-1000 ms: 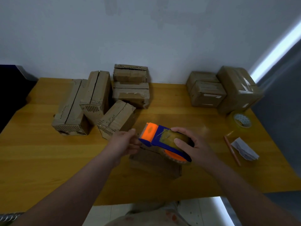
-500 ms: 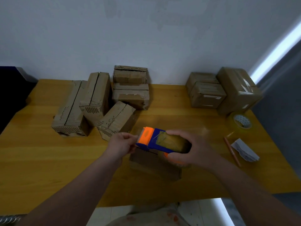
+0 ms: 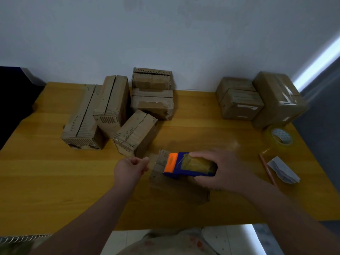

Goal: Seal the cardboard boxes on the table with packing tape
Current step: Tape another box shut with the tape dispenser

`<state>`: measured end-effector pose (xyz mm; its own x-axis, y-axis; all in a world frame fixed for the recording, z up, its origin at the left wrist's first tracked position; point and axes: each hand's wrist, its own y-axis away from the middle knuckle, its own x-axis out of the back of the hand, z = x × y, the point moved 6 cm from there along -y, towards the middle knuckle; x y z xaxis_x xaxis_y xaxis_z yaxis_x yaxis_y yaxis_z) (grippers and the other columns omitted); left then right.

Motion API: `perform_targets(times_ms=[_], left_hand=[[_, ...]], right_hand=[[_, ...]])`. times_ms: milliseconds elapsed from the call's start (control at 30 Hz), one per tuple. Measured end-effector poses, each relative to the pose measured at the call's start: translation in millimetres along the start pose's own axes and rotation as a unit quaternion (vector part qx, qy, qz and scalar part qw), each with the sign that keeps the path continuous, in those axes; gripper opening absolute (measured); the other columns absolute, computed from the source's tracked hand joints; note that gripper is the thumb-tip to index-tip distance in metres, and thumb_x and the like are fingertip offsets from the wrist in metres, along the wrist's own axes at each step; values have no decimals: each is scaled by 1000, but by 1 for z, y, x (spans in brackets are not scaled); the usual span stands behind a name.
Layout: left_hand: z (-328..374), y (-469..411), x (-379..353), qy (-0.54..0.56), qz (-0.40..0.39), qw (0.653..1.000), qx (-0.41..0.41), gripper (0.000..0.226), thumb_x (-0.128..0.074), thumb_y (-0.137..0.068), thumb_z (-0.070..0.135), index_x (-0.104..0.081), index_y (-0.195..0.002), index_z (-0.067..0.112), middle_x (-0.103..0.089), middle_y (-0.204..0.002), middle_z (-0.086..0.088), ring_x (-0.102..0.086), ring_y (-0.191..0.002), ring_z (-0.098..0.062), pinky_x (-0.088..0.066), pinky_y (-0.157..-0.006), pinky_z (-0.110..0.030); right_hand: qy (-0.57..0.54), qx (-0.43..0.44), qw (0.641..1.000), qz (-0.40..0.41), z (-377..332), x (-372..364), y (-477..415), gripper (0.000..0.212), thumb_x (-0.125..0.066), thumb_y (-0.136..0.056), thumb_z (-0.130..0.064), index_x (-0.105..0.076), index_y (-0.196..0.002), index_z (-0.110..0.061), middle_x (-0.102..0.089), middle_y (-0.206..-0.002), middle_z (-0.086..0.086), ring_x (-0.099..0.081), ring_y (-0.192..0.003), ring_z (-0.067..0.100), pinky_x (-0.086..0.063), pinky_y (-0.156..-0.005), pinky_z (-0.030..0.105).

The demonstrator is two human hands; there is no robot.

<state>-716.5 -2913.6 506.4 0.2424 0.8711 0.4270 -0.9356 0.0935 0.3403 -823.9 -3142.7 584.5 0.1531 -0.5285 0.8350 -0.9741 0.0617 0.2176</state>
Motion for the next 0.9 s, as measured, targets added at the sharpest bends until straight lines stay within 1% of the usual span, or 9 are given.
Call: perform_targets(times_ms=[133,200,300,400,533,633,700,800,900], left_hand=[[-4,-4,-11,-75,-9,997,-23,38,-63,-91,36,-64,-59,16,-63,-62,-3,-60,-62,-23,-51,-60,-39],[-4,-9,-19,-126,-27,990,-51,42,-61,-92,35,-57,-55,15,-56,-56,-3,-52,-54,-18,-42,-52,-34],[-2,-16,-27,-213,-58,970,-100,43,-59,-94,29,-48,-55,14,-43,-54,-1,-41,-51,-11,-29,-48,-28],[1,-22,-32,-259,-102,955,-102,37,-54,-97,28,-52,-63,16,-47,-58,-1,-44,-53,-12,-30,-48,-25],[11,-25,-32,-347,-117,924,-108,40,-52,-98,31,-53,-62,13,-48,-60,-4,-44,-54,-15,-32,-47,-26],[20,-20,-28,-386,-94,910,-118,32,-54,-97,34,-68,-83,8,-61,-73,-7,-56,-65,-18,-47,-58,-31],[18,-18,-26,-401,-91,905,-108,32,-55,-96,36,-69,-106,9,-68,-99,-8,-63,-88,-21,-53,-74,-33],[19,-16,-23,-324,-88,934,-119,37,-57,-96,27,-59,-130,11,-63,-125,-6,-59,-112,-19,-48,-93,-30],[21,-2,-26,-46,-152,985,-63,45,-45,-96,3,-47,-140,16,-53,-139,-5,-49,-122,-15,-43,-99,-31]], right_hand=[[14,-9,1000,-10,-7,2,1,61,-72,-78,-52,-44,-132,-52,-46,-121,-4,-47,-115,15,-44,-87,30],[25,-14,1000,-10,-10,3,1,60,-72,-79,-48,-46,-133,-50,-46,-118,-3,-47,-111,16,-43,-84,29],[21,-10,1000,-1,-11,2,1,60,-73,-79,-48,-45,-133,-50,-41,-110,-8,-42,-105,5,-46,-83,28],[17,-5,1000,10,-10,1,1,60,-73,-78,-47,-46,-132,-50,-42,-102,-11,-46,-93,5,-44,-72,22],[11,-10,1000,18,-7,-1,1,62,-73,-77,-49,-46,-132,-51,-45,-107,-8,-50,-95,8,-50,-77,30],[15,-3,999,30,-8,0,1,62,-74,-76,-48,-48,-132,-48,-47,-101,-6,-50,-85,7,-51,-73,31],[16,-3,999,31,-9,0,0,62,-74,-76,-48,-48,-132,-48,-45,-100,-8,-50,-84,7,-50,-71,29],[21,-3,999,32,-9,0,2,62,-73,-77,-48,-46,-132,-48,-43,-99,-10,-49,-84,6,-47,-68,24],[14,-3,999,36,-8,-1,3,62,-74,-77,-47,-47,-133,-48,-43,-98,-11,-49,-83,6,-46,-67,22]])
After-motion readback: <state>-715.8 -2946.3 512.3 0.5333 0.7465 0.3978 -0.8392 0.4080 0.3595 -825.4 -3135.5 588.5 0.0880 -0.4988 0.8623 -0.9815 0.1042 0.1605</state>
